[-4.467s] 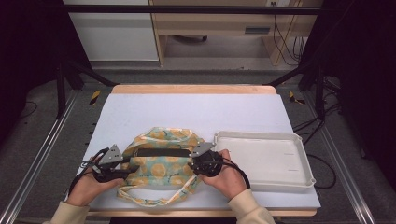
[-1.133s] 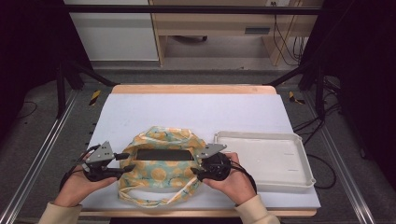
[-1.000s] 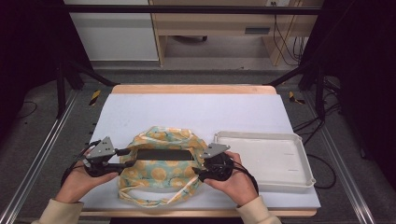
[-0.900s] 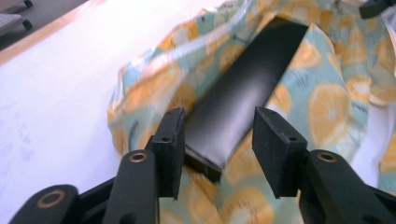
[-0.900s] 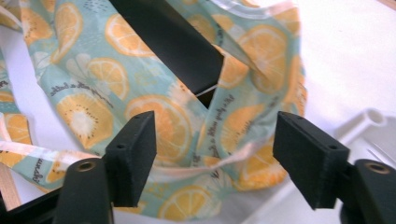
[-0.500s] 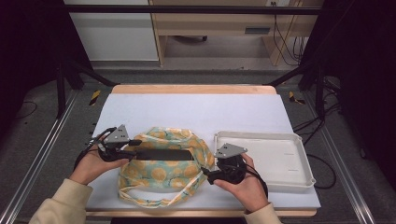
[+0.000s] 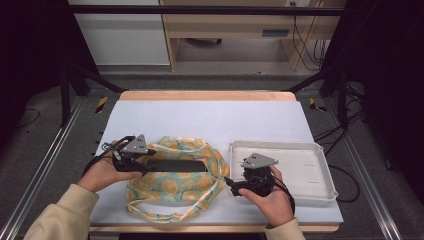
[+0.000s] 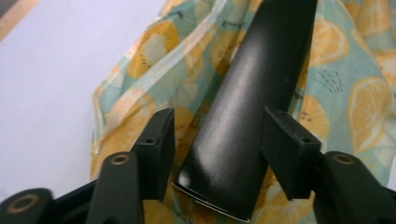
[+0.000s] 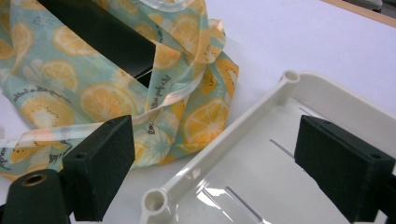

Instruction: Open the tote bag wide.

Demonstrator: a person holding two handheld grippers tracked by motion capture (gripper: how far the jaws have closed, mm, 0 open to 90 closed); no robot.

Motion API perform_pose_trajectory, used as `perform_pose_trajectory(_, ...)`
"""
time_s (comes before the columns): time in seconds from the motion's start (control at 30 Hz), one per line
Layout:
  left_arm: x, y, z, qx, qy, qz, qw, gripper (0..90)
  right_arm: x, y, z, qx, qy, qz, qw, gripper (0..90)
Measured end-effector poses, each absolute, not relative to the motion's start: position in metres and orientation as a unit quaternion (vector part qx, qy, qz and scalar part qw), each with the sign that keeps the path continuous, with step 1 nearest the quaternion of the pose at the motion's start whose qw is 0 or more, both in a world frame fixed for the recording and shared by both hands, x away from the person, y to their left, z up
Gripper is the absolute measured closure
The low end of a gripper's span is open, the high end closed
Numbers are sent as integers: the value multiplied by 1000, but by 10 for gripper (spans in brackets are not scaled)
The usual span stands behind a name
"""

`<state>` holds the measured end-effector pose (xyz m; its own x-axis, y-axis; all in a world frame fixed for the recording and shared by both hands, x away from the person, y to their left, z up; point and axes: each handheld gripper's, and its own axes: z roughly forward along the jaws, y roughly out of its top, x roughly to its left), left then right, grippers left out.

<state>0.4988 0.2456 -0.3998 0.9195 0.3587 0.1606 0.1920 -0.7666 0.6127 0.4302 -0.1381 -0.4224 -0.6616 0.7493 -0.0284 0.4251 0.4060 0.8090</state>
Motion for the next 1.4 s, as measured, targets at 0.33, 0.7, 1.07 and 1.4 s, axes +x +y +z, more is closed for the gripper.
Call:
perform_pose_trajectory(0.33,498,239,-404,945,120,113,281,276,427,-149,-421,370,807,413,201,124)
perform_pose_trajectory(0.7,499,235,-412,963,84,104,233,197,427,-151,-422,369,810,406,205,124)
perform_pose_trajectory(1.07,506,234,-410,966,76,116,217,179,427,-153,-422,372,810,403,207,123)
perform_pose_trajectory(1.4,508,235,-415,971,66,109,204,208,427,-156,-421,374,809,403,208,122)
